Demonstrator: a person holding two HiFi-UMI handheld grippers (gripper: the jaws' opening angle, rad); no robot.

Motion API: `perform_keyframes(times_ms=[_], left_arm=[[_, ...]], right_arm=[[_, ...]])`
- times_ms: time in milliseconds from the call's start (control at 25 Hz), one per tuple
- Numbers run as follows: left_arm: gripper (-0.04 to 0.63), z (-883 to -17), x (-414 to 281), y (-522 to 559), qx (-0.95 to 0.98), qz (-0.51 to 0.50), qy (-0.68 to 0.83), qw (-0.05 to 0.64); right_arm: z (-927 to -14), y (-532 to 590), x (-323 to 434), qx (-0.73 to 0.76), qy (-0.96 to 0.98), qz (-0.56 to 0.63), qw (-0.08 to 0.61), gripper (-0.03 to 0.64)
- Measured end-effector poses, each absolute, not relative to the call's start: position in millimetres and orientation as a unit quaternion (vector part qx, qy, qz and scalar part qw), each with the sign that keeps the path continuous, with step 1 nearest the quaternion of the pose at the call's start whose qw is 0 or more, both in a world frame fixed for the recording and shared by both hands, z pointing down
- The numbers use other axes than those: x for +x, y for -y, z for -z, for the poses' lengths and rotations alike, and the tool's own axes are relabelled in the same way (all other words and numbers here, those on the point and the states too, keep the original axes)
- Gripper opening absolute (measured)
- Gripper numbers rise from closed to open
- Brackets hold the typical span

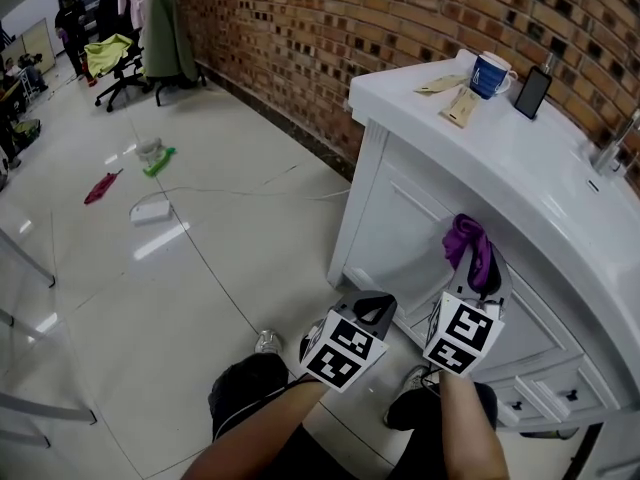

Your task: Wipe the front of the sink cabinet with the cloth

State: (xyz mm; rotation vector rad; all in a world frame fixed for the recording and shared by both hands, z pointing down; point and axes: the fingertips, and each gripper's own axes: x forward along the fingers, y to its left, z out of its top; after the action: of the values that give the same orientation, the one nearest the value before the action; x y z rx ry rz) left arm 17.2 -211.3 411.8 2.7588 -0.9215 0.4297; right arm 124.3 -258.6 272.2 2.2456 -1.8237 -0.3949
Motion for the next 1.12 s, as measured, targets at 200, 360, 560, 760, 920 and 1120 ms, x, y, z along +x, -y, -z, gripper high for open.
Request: perform_keyframes(times_ms=[200,360,560,760,920,1120], left_arm=[[0.005,-407,9,225,0.932,-0.144,0.319,0.093],[0.005,-401,4,233,0.932,-0.137,0.325,0.088],[0.005,-418,0,232,0.930,-0.143,0.325,0.102],[0.005,-436,-8,239,0.925,-0.153,0.328,0.117],[0.005,-451,-17,244,0.919,-0.164,0.334,0.127],[0.005,-467,-26,248,0.913,-0.179,0.339,0.138]], right_arm=[[-260,271,111,0.748,0.634,0.159,0.115,0.080],[-274,280,105,0.735,0.647,0.153,0.136,0.080],[-300,290,96,0.722,0.652,0.156,0.173,0.080],[-341,301,91,0.712,0.656,0.135,0.210,0.080],[-373,308,89,0.707,0.660,0.114,0.226,0.080],[-411,315,86,0.699,0.666,0.087,0.246,0.080]])
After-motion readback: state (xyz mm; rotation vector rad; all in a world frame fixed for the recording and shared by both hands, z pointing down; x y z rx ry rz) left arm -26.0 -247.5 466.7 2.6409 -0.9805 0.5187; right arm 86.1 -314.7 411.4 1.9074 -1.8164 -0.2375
